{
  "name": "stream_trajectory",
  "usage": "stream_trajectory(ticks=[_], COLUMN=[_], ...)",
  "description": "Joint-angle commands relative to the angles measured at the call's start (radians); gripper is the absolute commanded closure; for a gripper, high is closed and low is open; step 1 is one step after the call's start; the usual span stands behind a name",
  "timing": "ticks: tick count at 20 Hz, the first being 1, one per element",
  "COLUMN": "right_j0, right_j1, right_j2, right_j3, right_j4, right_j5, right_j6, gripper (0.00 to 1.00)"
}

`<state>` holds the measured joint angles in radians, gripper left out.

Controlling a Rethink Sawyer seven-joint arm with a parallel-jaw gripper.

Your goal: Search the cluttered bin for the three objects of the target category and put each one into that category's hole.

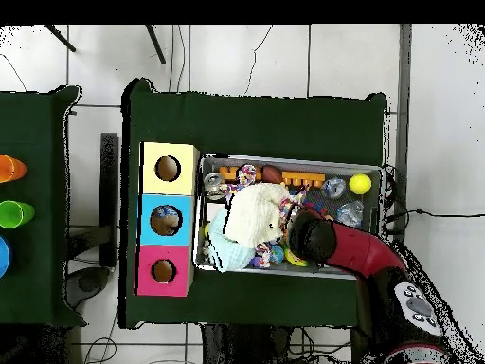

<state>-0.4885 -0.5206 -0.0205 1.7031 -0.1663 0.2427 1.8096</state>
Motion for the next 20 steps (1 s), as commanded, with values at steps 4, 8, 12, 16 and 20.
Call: stream_trajectory(ticks=[4,8,12,16,20], right_j0=[0.034,0.053,0.066,0.090,0.105], right_j1=[-0.047,-0.044,-0.061,-0.090,-0.104], right_j2=[0.119,0.118,0.118,0.111,0.111], right_j3=[0.241,0.260,0.284,0.322,0.346], right_j4=[0.143,0.184,0.219,0.252,0.286], right_j5=[0.053,0.025,0.022,0.013,0.003], right_j6=[0.239,0.247,0.243,0.250,0.253], gripper=[1.00,1.00,1.00,1.00,1.00])
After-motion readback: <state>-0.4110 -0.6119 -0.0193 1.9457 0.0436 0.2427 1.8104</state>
